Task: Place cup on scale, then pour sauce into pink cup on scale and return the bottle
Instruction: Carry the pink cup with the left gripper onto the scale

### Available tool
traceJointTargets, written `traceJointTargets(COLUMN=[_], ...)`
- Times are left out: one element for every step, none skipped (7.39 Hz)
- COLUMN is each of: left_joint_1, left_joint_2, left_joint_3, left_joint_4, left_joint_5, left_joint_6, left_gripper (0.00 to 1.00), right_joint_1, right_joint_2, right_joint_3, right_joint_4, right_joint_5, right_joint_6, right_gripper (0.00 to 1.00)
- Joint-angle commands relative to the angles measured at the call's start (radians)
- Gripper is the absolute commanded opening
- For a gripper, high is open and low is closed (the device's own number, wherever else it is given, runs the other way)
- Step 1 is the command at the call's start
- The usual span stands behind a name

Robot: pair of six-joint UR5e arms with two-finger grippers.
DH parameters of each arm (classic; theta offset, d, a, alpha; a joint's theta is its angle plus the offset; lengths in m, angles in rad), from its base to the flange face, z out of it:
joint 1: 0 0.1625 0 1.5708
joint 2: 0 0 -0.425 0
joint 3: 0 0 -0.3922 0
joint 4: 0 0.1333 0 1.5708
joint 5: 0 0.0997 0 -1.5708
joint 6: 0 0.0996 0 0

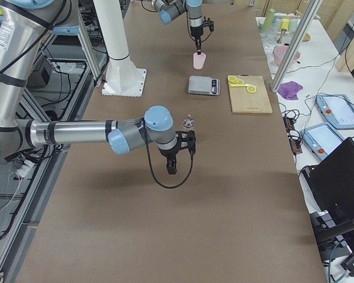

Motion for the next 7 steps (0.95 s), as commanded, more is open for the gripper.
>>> traceJointTargets(left_joint_1=[0.015,0.015,0.015,0.015,0.017,0.018,0.018], left_joint_2=[-0.063,-0.097,-0.123,-0.126,-0.126,-0.126,-0.126], left_joint_3=[0.071,0.132,0.207,0.256,0.275,0.275,0.275], left_joint_4=[-0.012,-0.04,-0.096,-0.153,-0.163,-0.163,-0.163], left_joint_5=[0.01,0.01,0.01,0.01,0.01,0.01,0.01], left_joint_6=[-0.009,-0.009,-0.009,-0.006,0.001,0.002,0.002], left_gripper=[0.0,0.0,0.0,0.0,0.0,0.0,0.0], right_joint_1=[0.0,0.0,0.0,0.0,0.0,0.0,0.0], right_joint_2=[0.001,0.001,0.001,0.001,0.001,0.001,0.001], right_joint_3=[-0.001,-0.001,-0.001,-0.001,-0.001,-0.001,-0.001], right_joint_4=[0.0,0.0,-0.001,0.0,0.0,0.0,0.0], right_joint_5=[-0.002,-0.002,-0.002,-0.002,-0.002,-0.002,-0.002], right_joint_6=[0.002,0.0,0.002,0.0,0.002,0.0,0.002], right_gripper=[1.0,1.0,1.0,1.0,1.0,1.0,1.0])
